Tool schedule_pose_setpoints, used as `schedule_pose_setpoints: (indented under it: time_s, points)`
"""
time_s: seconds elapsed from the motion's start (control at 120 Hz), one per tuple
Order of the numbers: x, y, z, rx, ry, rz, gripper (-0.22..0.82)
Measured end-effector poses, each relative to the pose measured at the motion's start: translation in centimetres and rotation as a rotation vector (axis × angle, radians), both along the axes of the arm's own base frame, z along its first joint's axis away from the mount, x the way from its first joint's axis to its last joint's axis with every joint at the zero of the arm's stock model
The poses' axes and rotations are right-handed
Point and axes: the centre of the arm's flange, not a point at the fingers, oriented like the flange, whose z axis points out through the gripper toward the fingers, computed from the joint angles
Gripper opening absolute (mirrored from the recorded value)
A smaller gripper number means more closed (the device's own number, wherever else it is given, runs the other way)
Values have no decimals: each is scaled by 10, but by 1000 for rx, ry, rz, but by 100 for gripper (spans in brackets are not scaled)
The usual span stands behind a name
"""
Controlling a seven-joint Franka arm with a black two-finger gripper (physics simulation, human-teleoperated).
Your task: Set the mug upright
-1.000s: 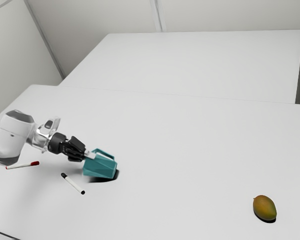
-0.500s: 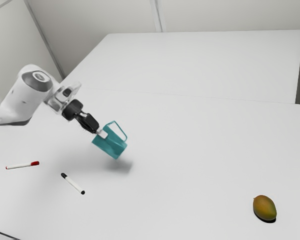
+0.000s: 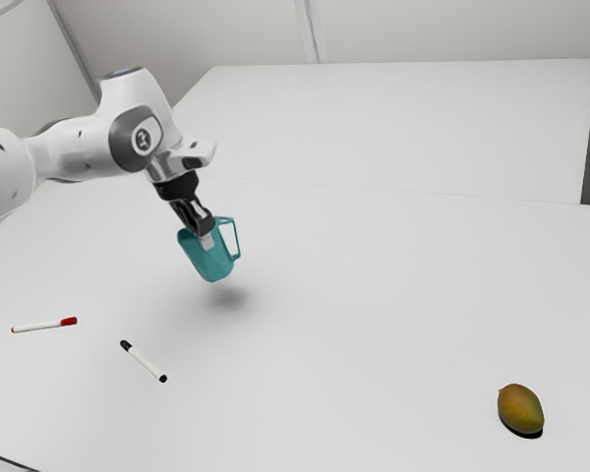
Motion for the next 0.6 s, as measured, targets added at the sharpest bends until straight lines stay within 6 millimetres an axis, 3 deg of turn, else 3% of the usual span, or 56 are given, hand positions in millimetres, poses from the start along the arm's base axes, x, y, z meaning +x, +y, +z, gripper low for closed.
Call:
schedule_pose_setpoints:
  time_s: [0.117,0.325,0.467,0.5,0.6]
  points:
    - [6,-7,-15,69,-12,24,-18]
    - [-1,-9,-53,111,-4,102,-18]
    - [2,-9,-67,119,-4,151,-18]
    - [3,-9,-67,120,-7,162,-15]
    - [4,-9,-67,118,-13,190,7]
